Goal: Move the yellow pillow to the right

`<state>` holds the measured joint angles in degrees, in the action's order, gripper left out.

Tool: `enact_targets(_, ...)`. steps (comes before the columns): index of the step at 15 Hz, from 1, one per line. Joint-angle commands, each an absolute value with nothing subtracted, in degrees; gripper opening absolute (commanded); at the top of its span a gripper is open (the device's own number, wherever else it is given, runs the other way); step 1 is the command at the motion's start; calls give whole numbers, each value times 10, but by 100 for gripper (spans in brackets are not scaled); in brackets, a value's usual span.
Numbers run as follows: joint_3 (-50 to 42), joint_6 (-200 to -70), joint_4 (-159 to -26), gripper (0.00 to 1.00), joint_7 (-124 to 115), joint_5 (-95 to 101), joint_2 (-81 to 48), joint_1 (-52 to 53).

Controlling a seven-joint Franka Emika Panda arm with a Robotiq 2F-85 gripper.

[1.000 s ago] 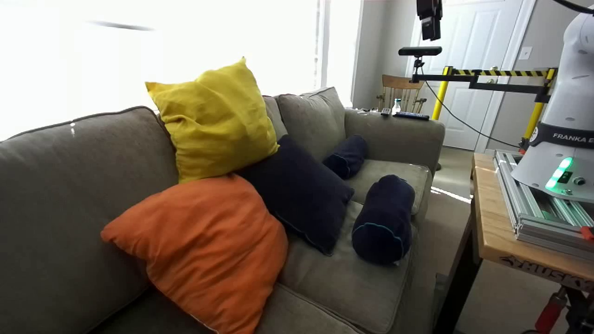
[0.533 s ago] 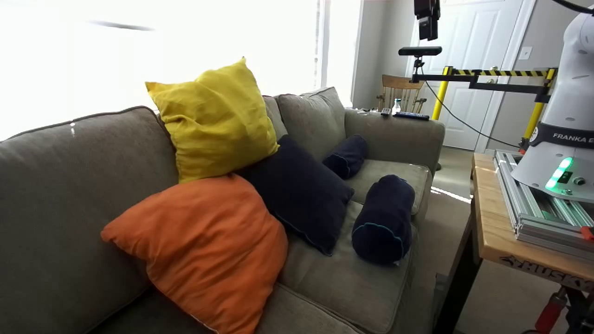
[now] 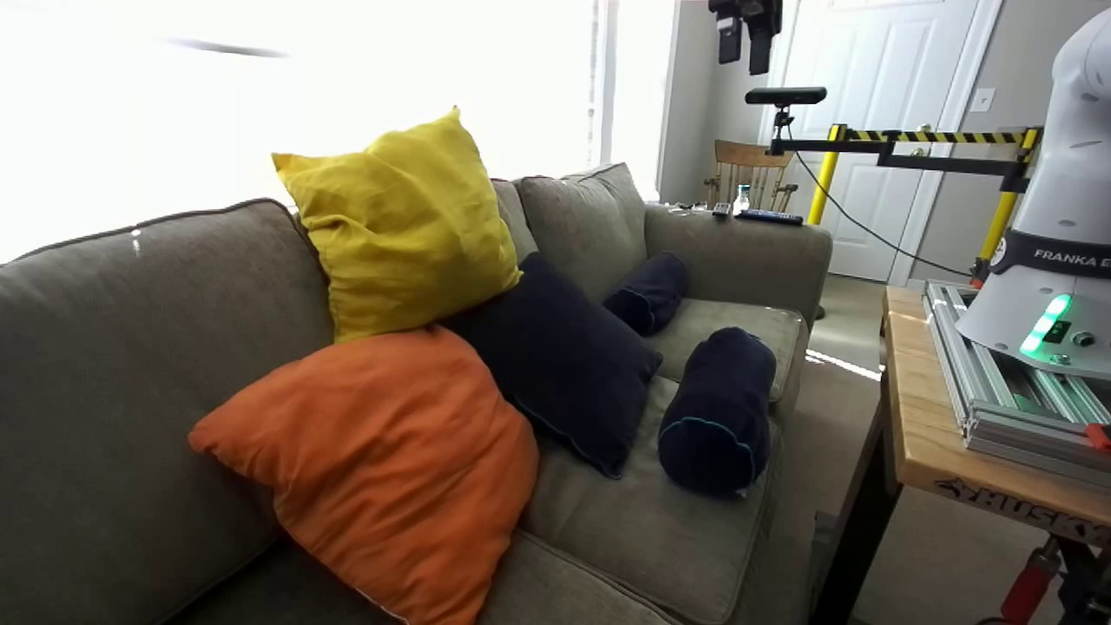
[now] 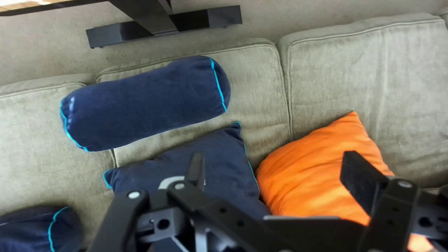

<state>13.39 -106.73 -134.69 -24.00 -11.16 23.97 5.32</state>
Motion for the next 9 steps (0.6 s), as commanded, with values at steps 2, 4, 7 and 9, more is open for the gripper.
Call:
enact_targets(2, 155, -1109, -1294, 100, -294, -152, 177, 73)
enact_targets(4, 161, -1135, -1279, 100, -307, -154, 160, 79)
enact_targets(7, 165, -1178, -1249, 100, -309, -149, 132, 87)
enact_targets(9, 165, -1206, -1223, 100, -305, -145, 113, 90)
